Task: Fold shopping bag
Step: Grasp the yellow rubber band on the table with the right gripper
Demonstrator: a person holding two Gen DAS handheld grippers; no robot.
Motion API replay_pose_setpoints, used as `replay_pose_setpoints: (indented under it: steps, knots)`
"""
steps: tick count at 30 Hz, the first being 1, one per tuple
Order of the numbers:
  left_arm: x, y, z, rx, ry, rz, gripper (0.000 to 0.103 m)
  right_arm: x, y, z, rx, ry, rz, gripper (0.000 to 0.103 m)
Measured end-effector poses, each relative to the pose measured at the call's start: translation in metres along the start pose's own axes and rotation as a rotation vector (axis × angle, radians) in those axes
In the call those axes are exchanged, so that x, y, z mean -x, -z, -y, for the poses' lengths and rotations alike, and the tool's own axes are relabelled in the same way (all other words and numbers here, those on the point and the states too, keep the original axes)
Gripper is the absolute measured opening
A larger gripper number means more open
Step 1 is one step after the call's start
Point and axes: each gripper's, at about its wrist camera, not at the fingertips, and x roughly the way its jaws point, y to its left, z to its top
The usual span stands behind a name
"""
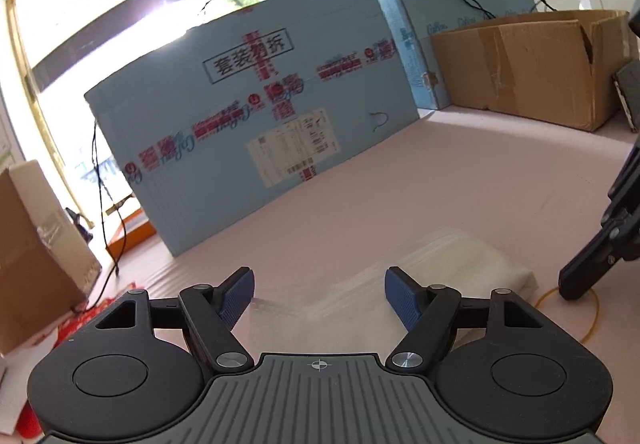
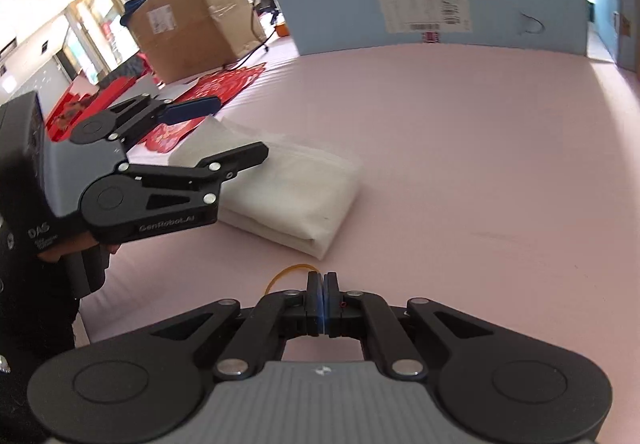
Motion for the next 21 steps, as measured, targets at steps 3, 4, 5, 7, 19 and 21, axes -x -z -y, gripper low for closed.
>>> replay_pose_setpoints:
  steps: [3,4,5,7,19,21]
  knots:
    - [-0.011,0.005,0.003,-0.017,-0.001,-0.041,0.074,0.004,0.001,0.011,-0.060,0.019,0.018,0.000]
    - [-0.015,0.009,0.002,-0.011,-0.003,-0.059,0.074,0.003,0.000,0.013,-0.079,0.021,0.023,0.000]
    - [-0.019,0.015,-0.004,0.029,0.000,-0.060,0.075,0.002,-0.001,0.015,-0.104,0.021,0.029,0.000]
    - [-0.023,0.019,-0.013,0.090,0.008,-0.066,0.075,-0.002,-0.003,0.019,-0.140,0.015,0.035,0.000]
    - [-0.008,0.006,-0.009,0.105,0.071,0.028,0.075,-0.029,0.001,0.058,-0.588,-0.164,0.042,0.000]
    - [-0.008,0.004,-0.002,0.067,0.111,0.033,0.075,-0.029,0.006,0.063,-0.629,-0.193,0.035,0.001]
